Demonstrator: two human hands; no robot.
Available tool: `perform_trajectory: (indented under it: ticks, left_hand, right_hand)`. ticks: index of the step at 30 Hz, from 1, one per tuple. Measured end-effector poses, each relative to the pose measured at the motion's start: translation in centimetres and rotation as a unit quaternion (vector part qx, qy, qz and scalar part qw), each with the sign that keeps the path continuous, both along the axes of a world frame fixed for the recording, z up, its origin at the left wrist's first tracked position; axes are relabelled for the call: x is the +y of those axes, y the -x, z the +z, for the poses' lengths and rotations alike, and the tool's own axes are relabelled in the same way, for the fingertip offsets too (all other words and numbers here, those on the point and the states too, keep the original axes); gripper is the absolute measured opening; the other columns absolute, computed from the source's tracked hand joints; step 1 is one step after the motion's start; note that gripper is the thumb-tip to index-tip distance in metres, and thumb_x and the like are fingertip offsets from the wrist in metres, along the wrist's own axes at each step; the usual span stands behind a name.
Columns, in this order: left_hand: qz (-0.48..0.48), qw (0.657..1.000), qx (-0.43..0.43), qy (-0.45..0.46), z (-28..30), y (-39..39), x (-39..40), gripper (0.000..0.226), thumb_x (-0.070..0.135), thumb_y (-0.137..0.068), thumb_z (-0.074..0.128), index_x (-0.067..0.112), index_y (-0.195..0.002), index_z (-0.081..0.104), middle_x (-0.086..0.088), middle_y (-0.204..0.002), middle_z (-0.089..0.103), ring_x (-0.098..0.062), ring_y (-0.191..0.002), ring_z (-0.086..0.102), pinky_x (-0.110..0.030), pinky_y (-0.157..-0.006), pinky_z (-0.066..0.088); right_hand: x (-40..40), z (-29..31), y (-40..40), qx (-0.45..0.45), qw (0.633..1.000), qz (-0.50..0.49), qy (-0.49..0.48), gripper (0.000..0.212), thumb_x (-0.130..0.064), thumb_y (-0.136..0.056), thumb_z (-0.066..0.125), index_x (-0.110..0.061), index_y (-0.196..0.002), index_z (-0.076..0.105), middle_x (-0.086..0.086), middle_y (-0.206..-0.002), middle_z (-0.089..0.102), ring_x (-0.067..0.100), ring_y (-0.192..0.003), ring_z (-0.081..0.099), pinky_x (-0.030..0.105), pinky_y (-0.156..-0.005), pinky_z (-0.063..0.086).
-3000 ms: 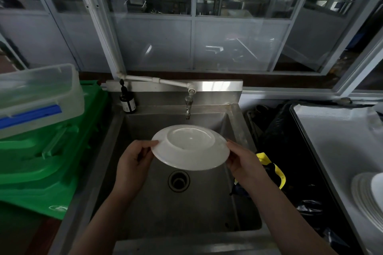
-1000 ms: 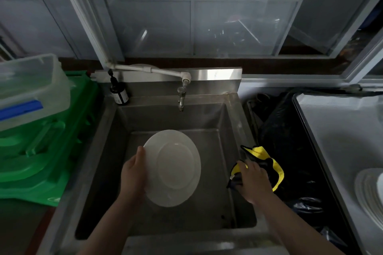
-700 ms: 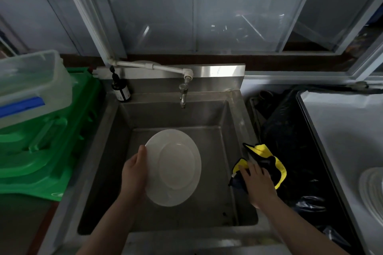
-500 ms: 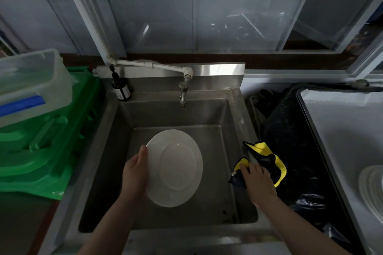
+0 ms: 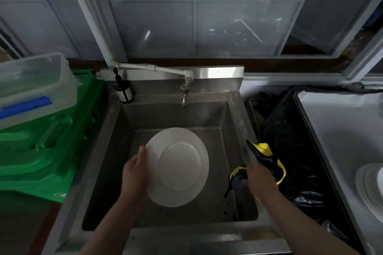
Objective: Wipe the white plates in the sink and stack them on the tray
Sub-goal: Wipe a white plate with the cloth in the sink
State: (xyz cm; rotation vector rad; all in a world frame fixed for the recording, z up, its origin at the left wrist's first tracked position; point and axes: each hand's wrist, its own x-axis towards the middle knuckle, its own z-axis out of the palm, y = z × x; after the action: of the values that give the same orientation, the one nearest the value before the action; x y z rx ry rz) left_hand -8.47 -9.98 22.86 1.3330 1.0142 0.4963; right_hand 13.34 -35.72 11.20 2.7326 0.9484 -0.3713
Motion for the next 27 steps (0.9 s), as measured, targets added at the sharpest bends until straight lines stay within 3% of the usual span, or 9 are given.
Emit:
perform_trajectory:
  ticks: [3, 8, 16, 22, 27]
  left_hand:
    - [-0.015, 1.000, -0.014, -0.011, 0.3, 0.5, 0.0, 0.042, 0.049, -0.103, 0.039, 0.024, -0.106, 0.074, -0.006, -0.099, 0.076, -0.029, -0.094, 0.072, -0.048, -0.084, 0.057]
    - [-0.027, 0.999, -0.031, -0.029, 1.0, 0.6, -0.3, 0.046, 0.047, -0.104, 0.041, 0.019, -0.097, 0.076, -0.013, -0.094, 0.075, -0.034, -0.091, 0.072, -0.056, -0.085, 0.056]
    - [-0.056, 0.996, -0.061, -0.043, 2.1, 0.4, -0.8, 0.044, 0.043, -0.104, 0.041, 0.017, -0.099, 0.076, -0.011, -0.091, 0.076, -0.031, -0.088, 0.073, -0.046, -0.075, 0.057]
    - [-0.060, 0.994, -0.059, -0.073, 2.8, 0.0, -0.7, 0.043, 0.041, -0.103, 0.046, 0.015, -0.088, 0.076, -0.017, -0.087, 0.073, -0.039, -0.086, 0.070, -0.052, -0.078, 0.056]
    - [-0.072, 0.991, -0.052, -0.096, 3.5, -0.1, -0.4, 0.038, 0.037, -0.104, 0.048, 0.020, -0.089, 0.078, -0.013, -0.086, 0.075, -0.041, -0.090, 0.069, -0.057, -0.084, 0.055]
  right_hand:
    - [0.1, 1.0, -0.2, 0.042, 0.991, -0.063, -0.113, 0.029, -0.029, -0.096, 0.052, -0.011, -0.119, 0.053, 0.010, -0.124, 0.055, 0.027, -0.113, 0.055, 0.035, -0.089, 0.043]
    - [0.2, 3.6, 0.1, 0.062, 0.954, -0.127, -0.264, 0.028, -0.026, -0.092, 0.059, -0.006, -0.113, 0.056, 0.013, -0.115, 0.053, 0.035, -0.104, 0.058, 0.042, -0.083, 0.046]
    - [2.2, 9.4, 1.9, 0.067, 0.894, -0.077, -0.436, 0.021, -0.016, -0.091, 0.060, -0.016, -0.113, 0.059, -0.004, -0.103, 0.048, 0.016, -0.092, 0.054, 0.032, -0.082, 0.046]
    - [4.6, 12.5, 3.5, 0.092, 0.875, -0.039, -0.474, 0.030, -0.018, -0.090, 0.062, -0.022, -0.120, 0.062, -0.003, -0.106, 0.059, 0.011, -0.097, 0.056, 0.024, -0.083, 0.043]
    - [6.2, 13.5, 4.5, 0.112, 0.856, -0.085, -0.497, 0.026, -0.028, -0.086, 0.063, -0.036, -0.109, 0.054, -0.017, -0.095, 0.060, 0.007, -0.089, 0.060, 0.029, -0.075, 0.047]
